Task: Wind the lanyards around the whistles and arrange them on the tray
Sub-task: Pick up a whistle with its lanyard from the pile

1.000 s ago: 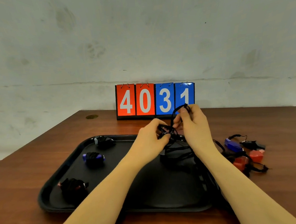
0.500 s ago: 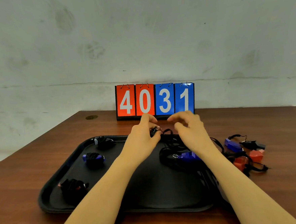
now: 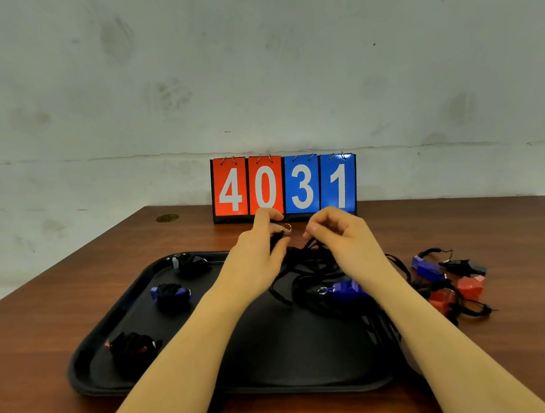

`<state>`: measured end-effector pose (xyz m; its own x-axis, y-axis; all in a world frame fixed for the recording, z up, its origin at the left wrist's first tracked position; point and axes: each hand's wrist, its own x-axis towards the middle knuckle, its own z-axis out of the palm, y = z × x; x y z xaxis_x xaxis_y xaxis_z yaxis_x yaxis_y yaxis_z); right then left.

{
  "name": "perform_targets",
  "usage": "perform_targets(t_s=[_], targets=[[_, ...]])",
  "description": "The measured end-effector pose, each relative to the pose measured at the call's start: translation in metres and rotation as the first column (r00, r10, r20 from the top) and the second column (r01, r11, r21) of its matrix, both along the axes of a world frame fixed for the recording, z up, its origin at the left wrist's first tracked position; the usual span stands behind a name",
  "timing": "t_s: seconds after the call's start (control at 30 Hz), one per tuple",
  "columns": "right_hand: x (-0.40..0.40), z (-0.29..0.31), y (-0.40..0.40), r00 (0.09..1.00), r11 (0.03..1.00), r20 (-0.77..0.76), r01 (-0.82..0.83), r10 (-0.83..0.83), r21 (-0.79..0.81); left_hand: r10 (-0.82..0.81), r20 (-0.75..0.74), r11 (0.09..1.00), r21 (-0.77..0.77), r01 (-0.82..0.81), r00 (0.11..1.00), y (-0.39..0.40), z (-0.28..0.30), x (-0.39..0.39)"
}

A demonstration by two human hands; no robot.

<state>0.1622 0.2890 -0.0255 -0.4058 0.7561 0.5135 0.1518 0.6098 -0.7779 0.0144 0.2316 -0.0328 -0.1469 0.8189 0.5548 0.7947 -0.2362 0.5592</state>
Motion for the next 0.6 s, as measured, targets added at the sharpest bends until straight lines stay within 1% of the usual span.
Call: perform_targets(t_s=[0.03, 0.17, 0.2, 0.23, 0.27, 0.3, 0.37, 0.5, 0.57, 0.6], targets=[[0.000, 0.002, -0.002, 0.997, 0.999, -0.070, -0.017, 0.015, -0.034, -0.005, -0.017, 1.000, -0.013, 0.005, 1.000, 0.000, 0.000, 0.001], [0.000, 0.002, -0.003, 0.969, 0.985, -0.245, -0.070, 0.030, -0.159, 0.018, -0.036, 1.000, -0.015, -0.018, 0.999, -0.001, 0.001, 0.002], [-0.001, 0.002, -0.002, 0.963, 0.981, -0.268, -0.066, 0.015, -0.181, 0.032, -0.038, 0.999, -0.006, -0.032, 0.999, -0.002, 0.001, 0.002], [-0.001, 0.001, -0.001, 0.966, 0.985, -0.259, -0.027, -0.018, -0.170, 0.039, -0.031, 0.999, 0.001, -0.039, 0.999, -0.001, 0.002, 0.001], [-0.001, 0.000, 0.000, 0.975, 0.992, -0.211, 0.049, -0.072, -0.114, 0.038, -0.020, 0.999, 0.010, -0.038, 0.999, -0.001, 0.003, 0.001], [0.000, -0.001, 0.002, 0.980, 0.990, -0.146, 0.137, -0.138, -0.018, 0.032, -0.010, 0.999, 0.023, -0.031, 0.999, -0.001, 0.004, 0.000], [0.002, -0.003, 0.005, 0.964, 0.952, -0.051, 0.265, -0.260, 0.152, 0.013, -0.004, 0.999, 0.047, -0.013, 1.000, -0.001, 0.005, 0.000], [0.008, -0.003, 0.011, 0.936, 0.921, 0.041, 0.335, -0.349, 0.197, -0.053, 0.000, 0.998, 0.015, 0.053, 0.999, -0.004, 0.004, -0.002], [0.010, -0.004, 0.014, 0.906, 0.908, 0.157, 0.354, -0.393, 0.226, -0.058, -0.025, 0.998, 0.029, 0.058, 0.998, -0.004, 0.003, -0.002], [0.010, -0.004, 0.015, 0.877, 0.896, 0.227, 0.370, -0.424, 0.245, -0.051, -0.032, 0.997, 0.051, 0.053, 0.998, -0.005, 0.003, -0.002]])
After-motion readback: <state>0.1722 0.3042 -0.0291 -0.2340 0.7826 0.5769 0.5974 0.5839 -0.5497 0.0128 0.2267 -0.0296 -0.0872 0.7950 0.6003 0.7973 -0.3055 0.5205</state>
